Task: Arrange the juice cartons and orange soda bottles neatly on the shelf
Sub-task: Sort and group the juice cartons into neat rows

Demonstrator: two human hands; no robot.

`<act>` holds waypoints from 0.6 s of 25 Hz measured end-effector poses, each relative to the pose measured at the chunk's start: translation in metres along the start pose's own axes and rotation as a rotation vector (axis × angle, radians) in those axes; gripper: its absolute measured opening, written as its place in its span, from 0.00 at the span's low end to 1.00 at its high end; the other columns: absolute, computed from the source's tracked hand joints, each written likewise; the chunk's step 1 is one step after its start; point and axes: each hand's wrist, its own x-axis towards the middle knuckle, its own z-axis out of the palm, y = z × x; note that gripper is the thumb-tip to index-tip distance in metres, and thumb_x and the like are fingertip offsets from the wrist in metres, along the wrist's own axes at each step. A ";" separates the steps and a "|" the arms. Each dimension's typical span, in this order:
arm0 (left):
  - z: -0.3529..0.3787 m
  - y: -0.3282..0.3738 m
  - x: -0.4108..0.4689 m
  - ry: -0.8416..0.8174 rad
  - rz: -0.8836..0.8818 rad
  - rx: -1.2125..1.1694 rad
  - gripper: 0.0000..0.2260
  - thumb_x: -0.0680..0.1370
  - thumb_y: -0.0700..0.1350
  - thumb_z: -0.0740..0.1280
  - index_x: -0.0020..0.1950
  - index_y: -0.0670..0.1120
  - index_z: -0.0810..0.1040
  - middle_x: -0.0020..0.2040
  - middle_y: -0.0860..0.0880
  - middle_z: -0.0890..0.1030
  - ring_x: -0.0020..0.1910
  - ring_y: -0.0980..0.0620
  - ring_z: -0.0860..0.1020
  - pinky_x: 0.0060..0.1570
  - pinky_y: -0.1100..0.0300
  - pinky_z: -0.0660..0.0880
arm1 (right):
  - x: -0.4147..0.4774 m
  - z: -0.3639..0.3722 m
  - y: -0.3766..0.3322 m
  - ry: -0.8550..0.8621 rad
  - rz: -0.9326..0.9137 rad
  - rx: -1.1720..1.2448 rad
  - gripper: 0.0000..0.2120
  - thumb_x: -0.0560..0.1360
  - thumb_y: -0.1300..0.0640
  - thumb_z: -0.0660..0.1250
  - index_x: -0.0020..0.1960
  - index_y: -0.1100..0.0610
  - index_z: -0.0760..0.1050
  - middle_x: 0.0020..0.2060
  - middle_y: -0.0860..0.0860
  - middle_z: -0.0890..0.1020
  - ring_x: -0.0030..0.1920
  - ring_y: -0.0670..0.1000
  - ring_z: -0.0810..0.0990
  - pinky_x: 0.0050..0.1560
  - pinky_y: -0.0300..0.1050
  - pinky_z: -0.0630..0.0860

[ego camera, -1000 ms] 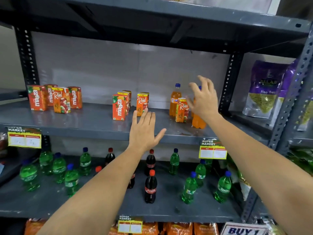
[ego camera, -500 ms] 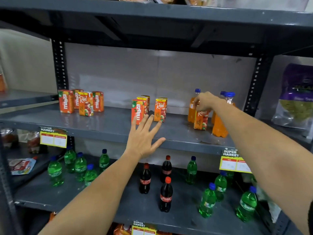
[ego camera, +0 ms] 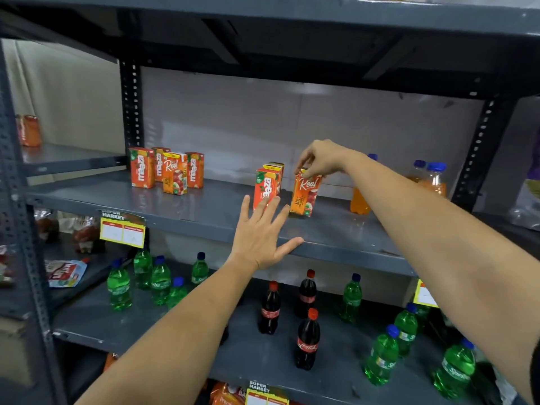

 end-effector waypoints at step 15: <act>-0.011 -0.142 -0.040 -0.123 -0.092 0.095 0.41 0.71 0.72 0.37 0.72 0.48 0.65 0.71 0.44 0.71 0.72 0.46 0.66 0.74 0.40 0.51 | 0.048 0.018 -0.059 -0.165 -0.072 0.049 0.26 0.74 0.51 0.70 0.69 0.47 0.68 0.62 0.58 0.76 0.56 0.57 0.78 0.55 0.50 0.76</act>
